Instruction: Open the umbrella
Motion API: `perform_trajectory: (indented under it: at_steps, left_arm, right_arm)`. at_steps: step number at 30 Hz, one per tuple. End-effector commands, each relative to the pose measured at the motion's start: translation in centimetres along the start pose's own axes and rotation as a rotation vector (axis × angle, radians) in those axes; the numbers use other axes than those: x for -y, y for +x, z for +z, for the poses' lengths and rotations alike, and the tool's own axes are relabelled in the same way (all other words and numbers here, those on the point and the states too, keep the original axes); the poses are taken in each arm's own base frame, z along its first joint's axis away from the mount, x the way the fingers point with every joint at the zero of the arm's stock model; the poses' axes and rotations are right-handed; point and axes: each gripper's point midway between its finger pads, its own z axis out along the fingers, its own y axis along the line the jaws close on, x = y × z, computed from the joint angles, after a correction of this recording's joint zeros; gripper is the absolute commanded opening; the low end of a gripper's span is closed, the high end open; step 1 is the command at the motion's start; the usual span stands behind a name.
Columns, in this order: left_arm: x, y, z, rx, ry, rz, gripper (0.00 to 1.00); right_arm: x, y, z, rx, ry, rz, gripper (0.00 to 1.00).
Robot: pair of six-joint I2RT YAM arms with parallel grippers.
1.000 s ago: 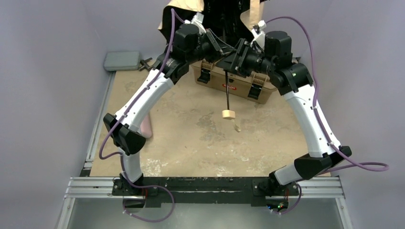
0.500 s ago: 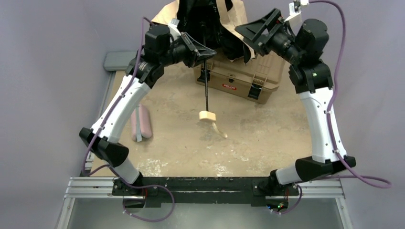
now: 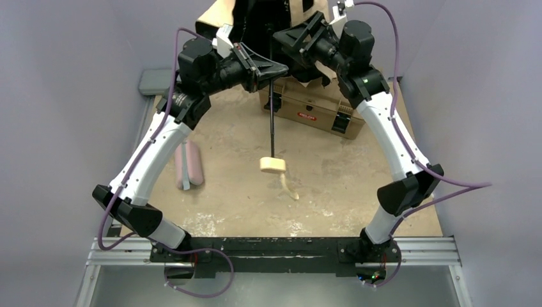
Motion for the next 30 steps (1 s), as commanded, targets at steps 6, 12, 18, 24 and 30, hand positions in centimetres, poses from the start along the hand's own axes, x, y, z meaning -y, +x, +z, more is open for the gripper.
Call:
perform_trajectory:
  at_steps: [6,12,18,24,30]
  left_arm:
    - [3.5,0.4,-1.5,0.015,0.149,-0.001,0.0]
    - [4.2,0.4,-1.4,0.006,0.182,-0.01,0.0]
    - [5.5,0.1,-1.3,0.007,0.265,-0.082,0.0]
    - [5.6,-0.4,-1.5,0.037,0.286,-0.107,0.0]
    - [6.0,-1.1,-2.0,0.104,0.314,-0.11,0.0]
  right_arm:
    - [-8.1,-2.3,-2.9,0.124,-0.307,-0.034,0.62]
    - [-5.7,-1.3,-1.6,0.084,-0.203,-0.034,0.6]
    - [-4.6,-0.4,-0.6,0.092,-0.142,-0.069,0.58]
    - [-5.5,0.0,0.1,0.172,-0.15,-0.127,0.57]
    - [-5.8,0.7,1.5,0.193,-0.161,-0.126,0.51]
